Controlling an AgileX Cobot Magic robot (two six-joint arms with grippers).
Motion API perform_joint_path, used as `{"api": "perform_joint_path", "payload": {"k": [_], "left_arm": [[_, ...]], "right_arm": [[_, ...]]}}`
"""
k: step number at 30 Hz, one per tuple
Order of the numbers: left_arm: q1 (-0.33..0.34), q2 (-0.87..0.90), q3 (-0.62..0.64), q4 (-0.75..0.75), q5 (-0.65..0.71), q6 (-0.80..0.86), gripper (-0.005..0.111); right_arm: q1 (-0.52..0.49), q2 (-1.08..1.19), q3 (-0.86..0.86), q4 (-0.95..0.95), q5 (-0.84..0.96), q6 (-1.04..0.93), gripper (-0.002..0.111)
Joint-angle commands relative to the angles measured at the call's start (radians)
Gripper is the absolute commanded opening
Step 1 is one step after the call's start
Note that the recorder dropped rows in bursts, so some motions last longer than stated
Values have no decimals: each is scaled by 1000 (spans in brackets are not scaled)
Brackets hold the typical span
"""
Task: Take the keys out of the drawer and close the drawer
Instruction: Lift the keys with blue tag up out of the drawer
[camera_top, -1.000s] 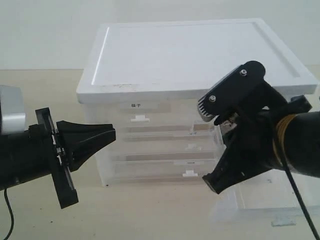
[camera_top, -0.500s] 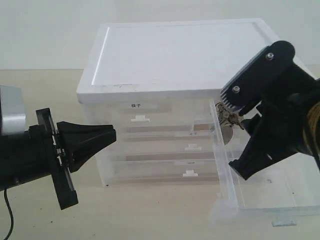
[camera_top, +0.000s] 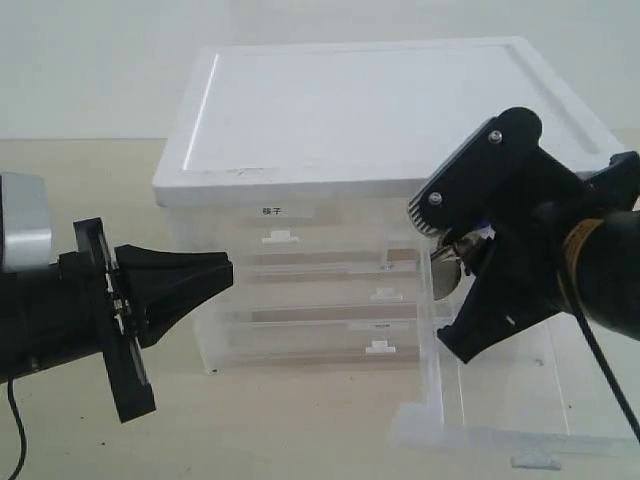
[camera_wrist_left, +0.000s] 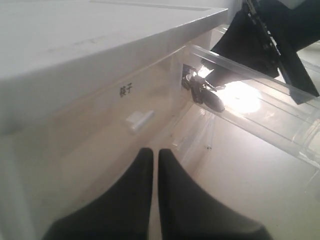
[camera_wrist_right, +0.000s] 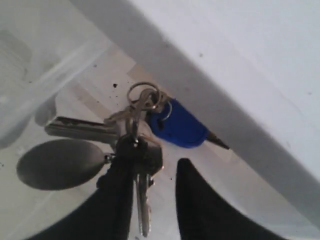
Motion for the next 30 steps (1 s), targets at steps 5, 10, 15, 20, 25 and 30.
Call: {"api": "perform_joint_path", "payload": {"k": [5,10,15,20,25,30], "left_arm": [[-2,3,-5,7,-1,-11,5],[-2,3,-5,9,-1,-11,5],[-2,3,-5,9,-1,-11,5],[-2,3,-5,9,-1,-11,5],[-2,3,-5,9,-1,-11,5],[-2,3,-5,11,-1,-13,5]], "right_arm": [[0,-1,-2,194,84,-188,0],[0,-53,-2,298,50,-291,0],[0,-142,-2,237,-19,-251,0],[-2,-165,-2,109,-101,-74,6],[-2,-81,-2,48,-63,31,59],[-2,-23,-2,32,-61,73,46]]}}
